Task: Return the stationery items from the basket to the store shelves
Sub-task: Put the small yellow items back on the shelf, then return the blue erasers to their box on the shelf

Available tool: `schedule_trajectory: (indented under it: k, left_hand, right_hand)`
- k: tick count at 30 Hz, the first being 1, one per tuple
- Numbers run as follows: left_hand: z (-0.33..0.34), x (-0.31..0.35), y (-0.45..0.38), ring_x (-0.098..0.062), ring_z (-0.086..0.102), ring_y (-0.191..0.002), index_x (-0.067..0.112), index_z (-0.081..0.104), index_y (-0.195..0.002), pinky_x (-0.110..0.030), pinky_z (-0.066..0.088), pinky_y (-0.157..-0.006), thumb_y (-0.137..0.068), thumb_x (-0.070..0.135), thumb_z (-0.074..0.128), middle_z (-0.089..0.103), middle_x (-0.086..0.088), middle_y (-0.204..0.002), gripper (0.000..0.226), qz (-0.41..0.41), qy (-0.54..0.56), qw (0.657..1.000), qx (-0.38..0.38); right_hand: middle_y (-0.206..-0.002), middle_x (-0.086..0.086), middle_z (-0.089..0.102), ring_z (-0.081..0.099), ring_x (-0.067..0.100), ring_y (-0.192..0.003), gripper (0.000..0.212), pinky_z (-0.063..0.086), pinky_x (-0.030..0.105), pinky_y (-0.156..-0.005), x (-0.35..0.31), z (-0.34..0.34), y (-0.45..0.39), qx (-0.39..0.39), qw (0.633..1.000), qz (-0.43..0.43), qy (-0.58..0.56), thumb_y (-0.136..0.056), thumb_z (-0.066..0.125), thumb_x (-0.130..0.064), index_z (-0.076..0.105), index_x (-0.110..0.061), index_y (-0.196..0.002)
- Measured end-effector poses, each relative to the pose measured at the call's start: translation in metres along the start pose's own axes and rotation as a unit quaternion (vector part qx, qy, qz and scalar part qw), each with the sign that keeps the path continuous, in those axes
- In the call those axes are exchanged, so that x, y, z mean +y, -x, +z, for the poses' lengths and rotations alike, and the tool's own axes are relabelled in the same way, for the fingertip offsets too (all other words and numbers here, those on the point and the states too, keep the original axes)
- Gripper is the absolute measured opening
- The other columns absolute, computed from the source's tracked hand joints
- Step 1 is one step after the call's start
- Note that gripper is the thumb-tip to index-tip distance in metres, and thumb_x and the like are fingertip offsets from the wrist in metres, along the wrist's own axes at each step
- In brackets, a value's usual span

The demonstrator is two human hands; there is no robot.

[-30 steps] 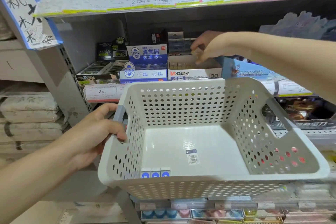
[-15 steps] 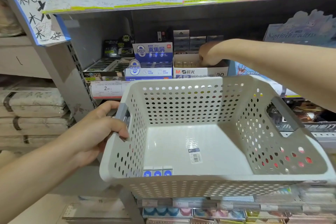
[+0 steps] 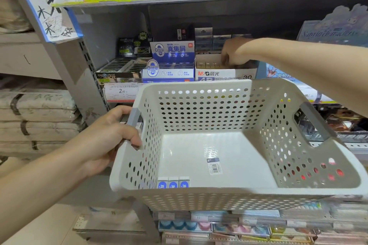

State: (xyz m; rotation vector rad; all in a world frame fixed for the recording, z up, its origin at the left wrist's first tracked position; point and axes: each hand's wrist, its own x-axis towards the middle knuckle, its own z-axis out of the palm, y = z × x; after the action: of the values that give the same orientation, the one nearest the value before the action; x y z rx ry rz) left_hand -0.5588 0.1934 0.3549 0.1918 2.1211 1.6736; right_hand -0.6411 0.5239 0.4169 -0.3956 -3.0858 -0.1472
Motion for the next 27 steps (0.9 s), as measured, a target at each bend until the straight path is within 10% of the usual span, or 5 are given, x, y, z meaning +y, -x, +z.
schedule_trajectory:
  k: [12, 19, 27]
  left_hand:
    - [-0.015, -0.007, -0.007, -0.034, 0.064, -0.069, 0.022, 0.06, -0.089, -0.045, 0.054, -0.065, -0.057, -0.015, 0.059, 0.067, -0.016, -0.079, 0.049, -0.003, 0.009, 1.0, -0.028]
    - [-0.029, -0.011, -0.012, -0.033, 0.064, -0.067, 0.022, 0.059, -0.094, -0.041, 0.056, -0.058, -0.069, -0.021, 0.05, 0.066, -0.019, -0.087, 0.05, 0.003, 0.014, 0.999, -0.033]
    - [-0.042, -0.016, -0.014, -0.035, 0.065, -0.077, 0.021, 0.059, -0.099, -0.048, 0.055, -0.071, -0.07, -0.02, 0.051, 0.066, -0.017, -0.096, 0.051, -0.002, 0.006, 0.999, -0.046]
  right_hand:
    - [-0.119, 0.013, 0.061, 0.06, 0.032, -0.102, 0.032, 0.052, 0.036, -0.084, -0.011, -0.006, 0.02, -0.053, 0.997, -0.01, 0.051, -0.096, 0.045, -0.015, 0.058, -0.011, -0.125]
    - [-0.081, 0.007, 0.065, 0.055, 0.027, -0.072, 0.016, 0.045, 0.033, -0.067, -0.051, -0.022, 0.089, 0.244, 0.962, -0.109, -0.059, -0.083, 0.049, -0.016, 0.065, -0.012, -0.083]
    - [-0.067, 0.006, 0.064, 0.057, 0.02, -0.064, 0.015, 0.05, 0.03, -0.065, -0.115, 0.033, 0.133, -0.113, 0.971, -0.197, -0.075, -0.082, 0.054, -0.016, 0.064, -0.008, -0.074]
